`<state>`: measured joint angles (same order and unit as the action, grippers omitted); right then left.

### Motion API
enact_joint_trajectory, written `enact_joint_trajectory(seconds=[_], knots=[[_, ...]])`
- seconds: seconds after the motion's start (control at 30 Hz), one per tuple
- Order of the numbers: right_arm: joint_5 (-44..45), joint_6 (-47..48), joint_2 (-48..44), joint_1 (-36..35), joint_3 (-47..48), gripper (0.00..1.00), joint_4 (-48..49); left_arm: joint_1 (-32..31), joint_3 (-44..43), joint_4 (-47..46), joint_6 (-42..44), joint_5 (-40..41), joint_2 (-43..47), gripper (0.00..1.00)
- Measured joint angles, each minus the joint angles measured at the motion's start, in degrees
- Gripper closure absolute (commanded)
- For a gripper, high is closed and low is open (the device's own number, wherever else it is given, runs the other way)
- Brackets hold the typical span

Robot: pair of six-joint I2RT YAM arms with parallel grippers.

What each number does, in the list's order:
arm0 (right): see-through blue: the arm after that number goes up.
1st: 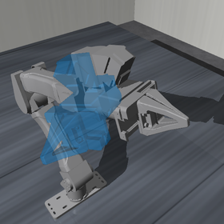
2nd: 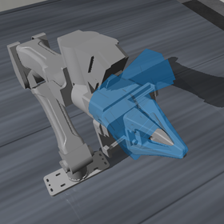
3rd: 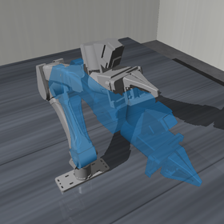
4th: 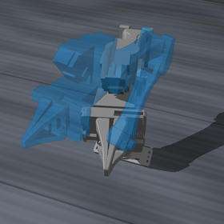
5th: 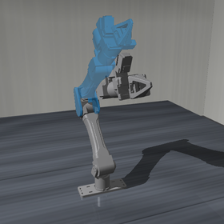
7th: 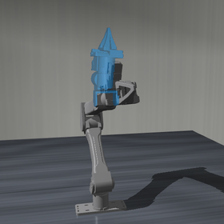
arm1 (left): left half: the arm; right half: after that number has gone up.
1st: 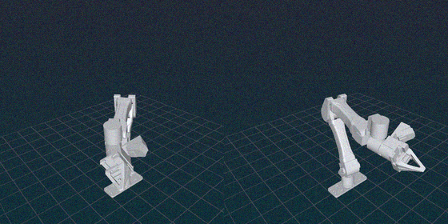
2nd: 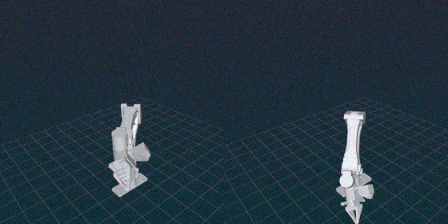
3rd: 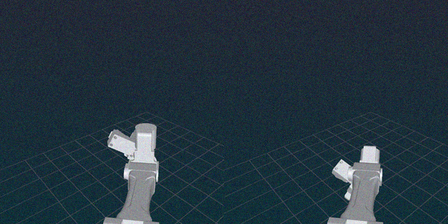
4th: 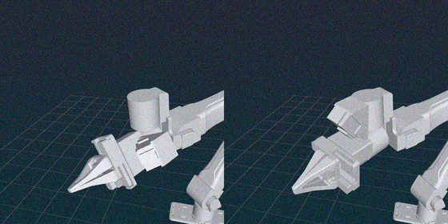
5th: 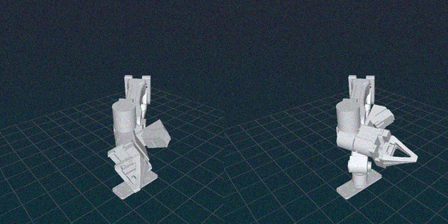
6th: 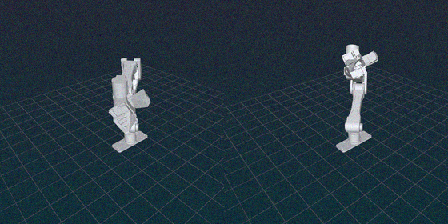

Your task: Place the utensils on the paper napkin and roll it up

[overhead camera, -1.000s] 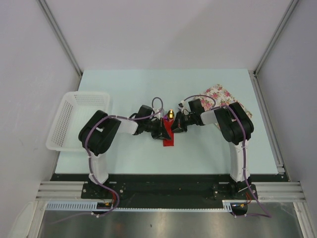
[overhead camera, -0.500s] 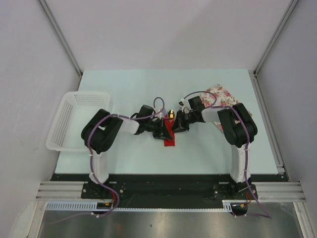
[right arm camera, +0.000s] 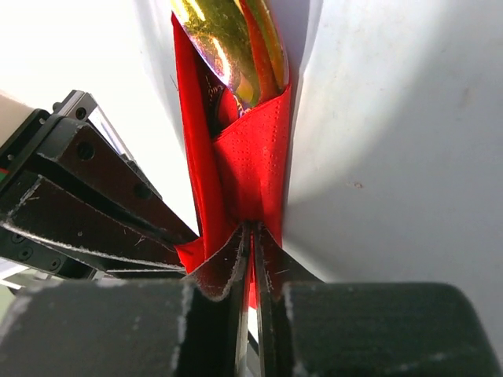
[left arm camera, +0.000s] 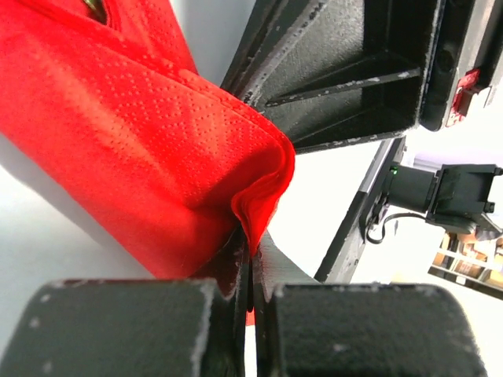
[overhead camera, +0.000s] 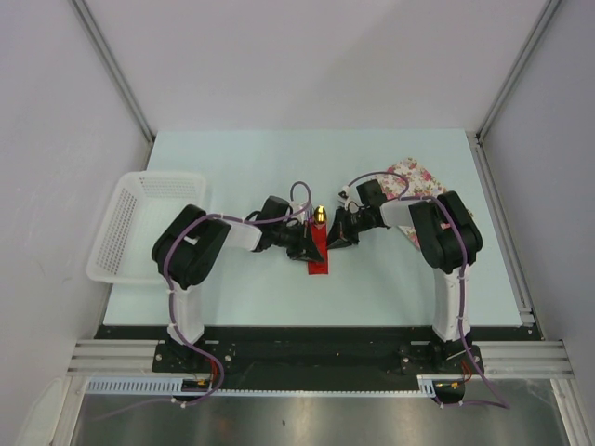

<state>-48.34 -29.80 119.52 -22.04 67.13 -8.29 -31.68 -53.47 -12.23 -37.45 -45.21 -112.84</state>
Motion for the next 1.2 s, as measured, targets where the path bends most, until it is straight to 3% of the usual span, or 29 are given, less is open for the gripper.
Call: enact_joint_trajectory(seconds=[0.2,0.43,0.53,0.67,1.03,1.17,1.2], knots=[[-0.6,-0.1,0.3,0.2,0.1,0.92,0.0,-0.2,-1.9,3.9,3.0,-0.1,-0.1,0.97],[-0.7,0.4,0.0,0.6,0.9,0.72,-1.9,0.0,-4.9,7.8,4.7,-2.2,-2.3,0.87],[-0.6,0.9,-1.2,1.7,0.9,0.61,-3.8,0.0,-5.0,7.8,4.6,-3.0,-2.5,0.86],[-0.7,1.3,-3.2,3.5,1.2,0.53,-5.3,0.0,-5.0,7.8,4.7,-3.2,-2.6,0.86],[-0.1,1.7,-3.9,1.2,2.9,0.55,-5.7,0.0,-5.1,8.0,5.0,-3.2,-2.6,0.86],[1.2,3.8,-2.4,0.0,4.0,0.71,-7.2,0.0,-5.2,8.1,5.2,-3.2,-2.6,0.83],[1.4,4.2,-2.1,-0.1,4.1,0.8,-7.5,0.0,-5.2,8.1,5.2,-3.2,-2.6,0.81]])
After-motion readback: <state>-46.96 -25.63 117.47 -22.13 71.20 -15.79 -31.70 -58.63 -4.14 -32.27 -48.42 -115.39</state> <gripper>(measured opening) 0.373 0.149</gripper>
